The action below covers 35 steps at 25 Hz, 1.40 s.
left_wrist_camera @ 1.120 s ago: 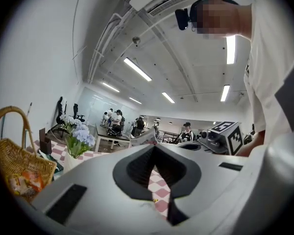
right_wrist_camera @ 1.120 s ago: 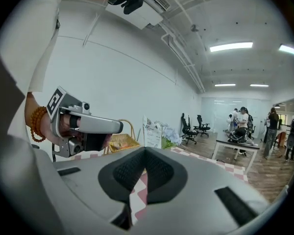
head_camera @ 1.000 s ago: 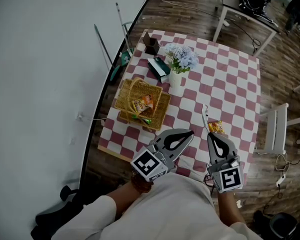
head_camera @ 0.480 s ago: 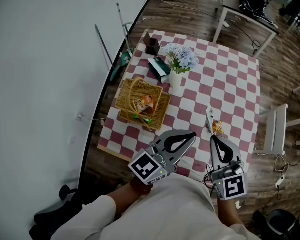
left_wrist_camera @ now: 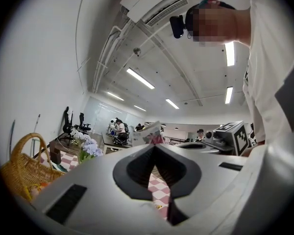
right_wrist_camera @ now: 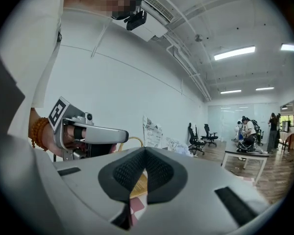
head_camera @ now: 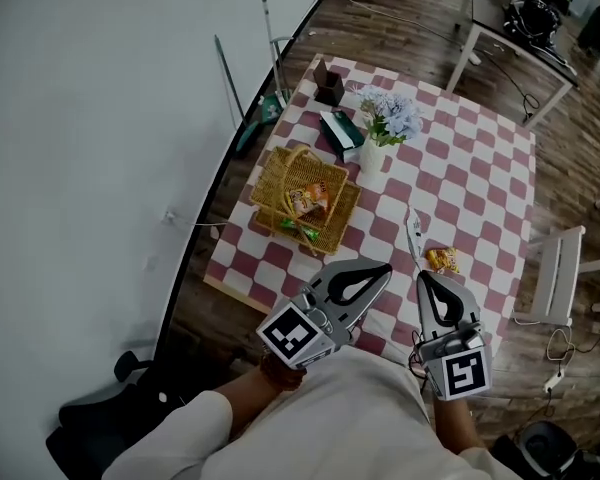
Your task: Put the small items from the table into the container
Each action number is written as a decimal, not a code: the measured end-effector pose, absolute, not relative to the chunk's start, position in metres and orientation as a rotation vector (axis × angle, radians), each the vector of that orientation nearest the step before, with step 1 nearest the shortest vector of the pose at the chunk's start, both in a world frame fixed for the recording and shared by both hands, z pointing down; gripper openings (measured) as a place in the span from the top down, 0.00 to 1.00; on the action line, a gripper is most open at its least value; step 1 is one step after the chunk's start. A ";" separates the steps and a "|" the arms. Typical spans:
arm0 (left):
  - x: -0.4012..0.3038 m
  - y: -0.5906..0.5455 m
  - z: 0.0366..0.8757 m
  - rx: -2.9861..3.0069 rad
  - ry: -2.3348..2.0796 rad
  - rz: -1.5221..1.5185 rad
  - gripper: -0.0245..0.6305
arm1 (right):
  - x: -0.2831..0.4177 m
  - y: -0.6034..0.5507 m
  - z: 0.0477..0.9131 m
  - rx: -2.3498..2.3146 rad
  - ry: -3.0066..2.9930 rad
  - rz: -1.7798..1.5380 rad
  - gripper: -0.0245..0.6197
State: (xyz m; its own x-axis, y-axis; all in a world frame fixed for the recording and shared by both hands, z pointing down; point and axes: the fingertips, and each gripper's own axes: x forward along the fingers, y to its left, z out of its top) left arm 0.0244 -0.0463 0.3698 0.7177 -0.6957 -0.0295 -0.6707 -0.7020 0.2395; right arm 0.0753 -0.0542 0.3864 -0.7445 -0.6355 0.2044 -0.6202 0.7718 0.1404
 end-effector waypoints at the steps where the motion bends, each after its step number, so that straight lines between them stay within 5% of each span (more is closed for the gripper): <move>1: 0.021 -0.045 0.370 2.706 -1.107 -0.173 0.94 | 0.071 -0.053 0.386 0.970 -2.732 -0.091 0.93; 35: -0.073 -0.026 0.388 2.593 -1.402 -0.140 0.94 | -0.035 -0.055 0.422 0.638 -2.706 -0.127 0.93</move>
State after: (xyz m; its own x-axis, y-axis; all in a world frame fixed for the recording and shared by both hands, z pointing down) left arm -0.0727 -0.0260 0.3876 0.5486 -0.8361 0.0074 -0.8181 -0.5349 0.2109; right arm -0.0351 -0.0546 0.4222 -0.8347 -0.4475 0.3208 -0.4154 0.8942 0.1666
